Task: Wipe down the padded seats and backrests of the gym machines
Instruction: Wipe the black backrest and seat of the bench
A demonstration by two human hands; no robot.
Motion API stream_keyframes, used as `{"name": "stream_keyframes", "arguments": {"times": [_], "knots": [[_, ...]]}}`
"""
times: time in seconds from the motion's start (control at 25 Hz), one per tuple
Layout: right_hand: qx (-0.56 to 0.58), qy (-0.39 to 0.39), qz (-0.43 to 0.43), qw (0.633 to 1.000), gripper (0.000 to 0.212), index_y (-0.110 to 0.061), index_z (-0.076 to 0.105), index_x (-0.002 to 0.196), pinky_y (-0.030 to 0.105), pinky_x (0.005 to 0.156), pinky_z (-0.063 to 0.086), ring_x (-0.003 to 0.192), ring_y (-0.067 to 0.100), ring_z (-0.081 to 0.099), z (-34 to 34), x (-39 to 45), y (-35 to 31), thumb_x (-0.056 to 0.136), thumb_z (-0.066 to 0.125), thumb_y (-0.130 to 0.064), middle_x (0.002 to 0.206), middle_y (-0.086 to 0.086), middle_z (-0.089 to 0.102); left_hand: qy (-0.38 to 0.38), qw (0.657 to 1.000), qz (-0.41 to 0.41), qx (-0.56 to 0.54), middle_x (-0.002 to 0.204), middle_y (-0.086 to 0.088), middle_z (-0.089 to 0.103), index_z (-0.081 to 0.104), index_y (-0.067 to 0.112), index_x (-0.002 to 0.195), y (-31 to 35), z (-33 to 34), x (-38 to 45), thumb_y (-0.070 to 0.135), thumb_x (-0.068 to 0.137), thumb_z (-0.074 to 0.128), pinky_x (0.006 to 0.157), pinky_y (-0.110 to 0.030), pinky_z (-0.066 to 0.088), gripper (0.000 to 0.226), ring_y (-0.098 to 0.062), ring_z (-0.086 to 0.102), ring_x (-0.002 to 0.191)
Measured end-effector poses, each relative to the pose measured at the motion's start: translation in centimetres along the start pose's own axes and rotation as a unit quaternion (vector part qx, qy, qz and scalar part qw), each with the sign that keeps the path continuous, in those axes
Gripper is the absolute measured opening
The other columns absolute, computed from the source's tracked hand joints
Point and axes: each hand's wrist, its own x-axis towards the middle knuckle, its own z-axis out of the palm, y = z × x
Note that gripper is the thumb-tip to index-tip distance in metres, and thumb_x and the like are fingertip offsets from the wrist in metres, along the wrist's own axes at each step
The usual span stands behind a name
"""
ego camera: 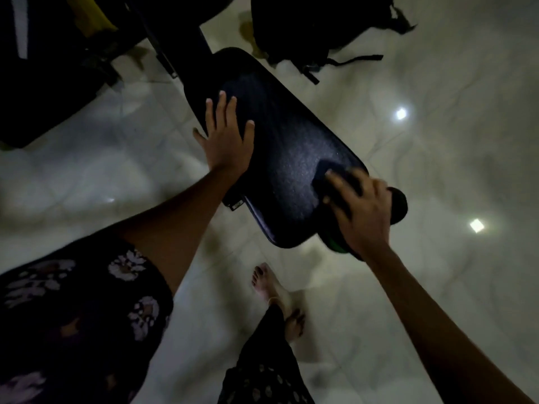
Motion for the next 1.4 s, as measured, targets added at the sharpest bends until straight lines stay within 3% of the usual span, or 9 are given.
{"name": "stream_keyframes", "arguments": {"times": [0.12, 0.24, 0.36, 0.56, 0.76, 0.92, 1.12, 1.28, 1.4], "knots": [[0.004, 0.05, 0.209, 0.977, 0.046, -0.026, 0.058, 0.13, 0.042, 0.081, 0.041, 0.1, 0.037, 0.05, 0.2, 0.0, -3.1, 0.089, 0.043, -0.042, 0.132, 0.011, 0.054, -0.008, 0.997, -0.073, -0.016, 0.16, 0.001, 0.006, 0.021, 0.018, 0.149, 2.2, 0.0, -2.3, 0.036, 0.098, 0.041, 0.111, -0.062, 0.002, 0.058, -0.019, -0.001, 0.147], [0.046, 0.02, 0.159, 0.986, 0.048, -0.025, 0.058, 0.129, 0.039, 0.079, 0.04, 0.098, 0.034, 0.049, 0.4, -4.3, -9.3, 0.084, 0.043, -0.035, 0.134, 0.006, 0.054, -0.007, 0.987, -0.147, -0.067, 0.16, 0.002, 0.003, 0.017, 0.022, 0.151, 3.9, 1.2, -6.2, 0.036, 0.099, 0.038, 0.111, -0.063, 0.003, 0.058, -0.018, -0.004, 0.147], [0.058, 0.028, 0.14, 0.988, 0.046, -0.024, 0.06, 0.127, 0.038, 0.076, 0.04, 0.091, 0.031, 0.045, 0.3, -4.0, -6.8, 0.085, 0.044, -0.033, 0.132, 0.006, 0.056, 0.009, 0.976, -0.177, -0.125, 0.16, 0.005, 0.002, 0.015, 0.026, 0.151, 4.8, 1.6, -6.7, 0.037, 0.102, 0.029, 0.112, -0.062, 0.004, 0.052, -0.014, -0.006, 0.147], [0.013, 0.006, 0.302, 0.953, 0.047, -0.026, 0.053, 0.134, 0.039, 0.081, 0.033, 0.103, 0.036, 0.044, -0.9, 2.6, -1.7, 0.091, 0.044, -0.042, 0.136, 0.004, 0.05, 0.04, 0.985, -0.13, -0.109, 0.16, 0.0, 0.004, 0.015, 0.021, 0.151, 4.1, 2.3, -7.4, 0.036, 0.102, 0.023, 0.109, -0.055, 0.026, 0.052, -0.019, -0.004, 0.147], [-0.07, -0.039, -0.041, 0.996, 0.047, -0.028, 0.06, 0.126, 0.038, 0.071, 0.041, 0.089, 0.033, 0.05, -0.3, 0.4, -3.7, 0.085, 0.041, -0.041, 0.124, 0.003, 0.061, 0.087, 0.982, -0.113, -0.127, 0.159, -0.004, 0.013, 0.025, 0.016, 0.149, 4.1, 2.9, -7.8, 0.038, 0.095, 0.015, 0.104, -0.046, 0.036, 0.059, -0.023, 0.003, 0.147], [-0.062, -0.018, 0.112, 0.992, 0.044, -0.024, 0.057, 0.128, 0.037, 0.07, 0.034, 0.089, 0.034, 0.049, -0.8, 5.2, -0.4, 0.089, 0.043, -0.04, 0.125, 0.006, 0.058, 0.1, 0.984, -0.102, -0.109, 0.158, -0.006, 0.016, 0.027, 0.014, 0.149, 3.9, 3.2, -8.1, 0.042, 0.092, 0.008, 0.103, -0.046, 0.035, 0.066, -0.026, 0.006, 0.147], [-0.073, -0.064, -0.165, 0.981, 0.043, -0.028, 0.056, 0.129, 0.037, 0.07, 0.036, 0.088, 0.031, 0.048, -0.7, 5.5, -0.7, 0.092, 0.041, -0.042, 0.125, 0.003, 0.059, 0.105, 0.985, -0.105, -0.082, 0.156, -0.01, 0.022, 0.029, 0.013, 0.148, 3.9, 3.5, -7.9, 0.04, 0.096, 0.016, 0.099, -0.05, 0.038, 0.06, -0.031, 0.013, 0.145], [-0.063, -0.059, -0.007, 0.996, 0.048, -0.027, 0.052, 0.134, 0.037, 0.072, 0.033, 0.092, 0.033, 0.048, 0.3, 9.3, -0.3, 0.092, 0.037, -0.046, 0.131, 0.006, 0.054, 0.098, 0.987, -0.102, -0.083, 0.155, -0.012, 0.024, 0.031, 0.011, 0.147, 3.7, 4.0, -8.0, 0.038, 0.097, 0.022, 0.104, -0.053, 0.036, 0.057, -0.033, 0.015, 0.144], [-0.069, -0.084, -0.155, 0.982, 0.049, -0.027, 0.051, 0.135, 0.038, 0.073, 0.03, 0.096, 0.032, 0.042, 1.7, 10.3, -2.6, 0.093, 0.036, -0.046, 0.132, 0.007, 0.053, 0.094, 0.987, -0.103, -0.077, 0.155, -0.012, 0.025, 0.031, 0.011, 0.147, 3.6, 3.9, -7.9, 0.036, 0.097, 0.025, 0.104, -0.055, 0.036, 0.056, -0.033, 0.017, 0.144]]}}
